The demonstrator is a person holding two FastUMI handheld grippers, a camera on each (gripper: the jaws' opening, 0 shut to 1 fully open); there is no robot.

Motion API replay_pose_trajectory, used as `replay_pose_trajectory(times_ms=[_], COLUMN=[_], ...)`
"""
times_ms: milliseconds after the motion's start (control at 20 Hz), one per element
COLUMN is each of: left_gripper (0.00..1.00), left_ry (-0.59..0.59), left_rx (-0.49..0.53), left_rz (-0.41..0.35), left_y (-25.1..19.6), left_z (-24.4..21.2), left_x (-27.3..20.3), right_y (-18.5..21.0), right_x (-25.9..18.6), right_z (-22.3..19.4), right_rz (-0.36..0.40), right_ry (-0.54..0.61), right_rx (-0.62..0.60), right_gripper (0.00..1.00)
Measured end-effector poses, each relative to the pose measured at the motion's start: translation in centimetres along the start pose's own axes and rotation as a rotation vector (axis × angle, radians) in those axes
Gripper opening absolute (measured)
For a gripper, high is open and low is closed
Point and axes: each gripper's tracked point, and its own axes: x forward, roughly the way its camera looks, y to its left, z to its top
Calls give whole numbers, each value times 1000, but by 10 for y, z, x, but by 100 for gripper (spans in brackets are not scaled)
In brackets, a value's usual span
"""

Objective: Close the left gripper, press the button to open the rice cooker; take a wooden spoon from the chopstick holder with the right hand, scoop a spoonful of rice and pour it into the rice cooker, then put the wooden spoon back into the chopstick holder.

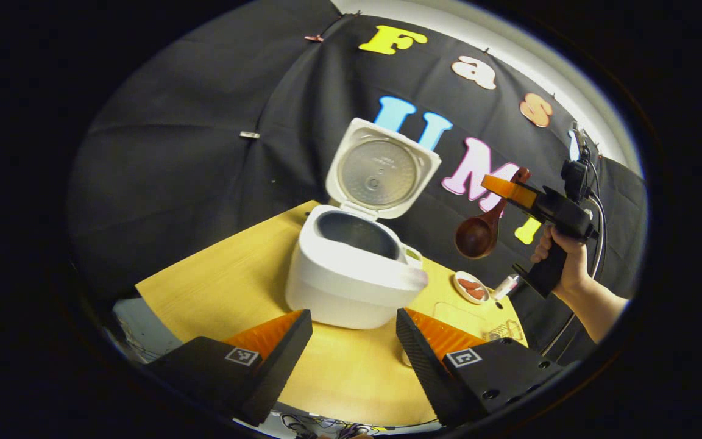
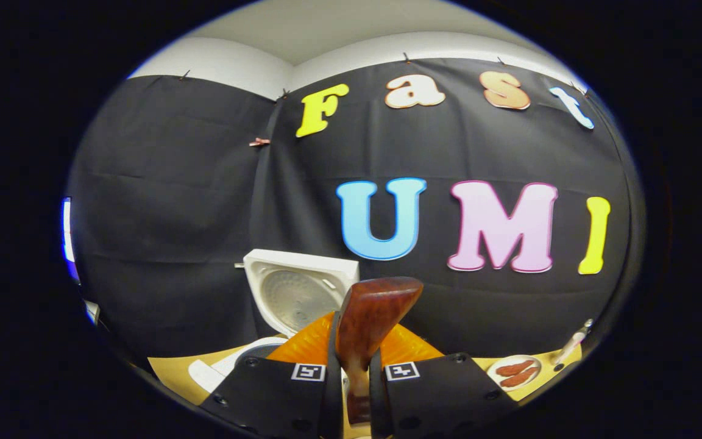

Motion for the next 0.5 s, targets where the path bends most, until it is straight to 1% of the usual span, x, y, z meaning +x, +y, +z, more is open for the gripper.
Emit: replay_pose_trajectory(times_ms=[200, 350, 500], left_gripper=[95, 95, 96], left_ry=[11, 30, 44], left_rx=[50, 80, 87], left_rz=[-56, -83, -104], left_y=[-52, -85, -115], left_z=[-8, -18, -25], left_x=[-1, 0, 1], right_y=[-88, -152, -213], right_x=[-55, -95, -129], right_z=[13, -2, -11], right_rz=[-126, -211, -309], right_ry=[-4, 33, 41], right_rx=[12, 89, 133], right_gripper=[21, 21, 21])
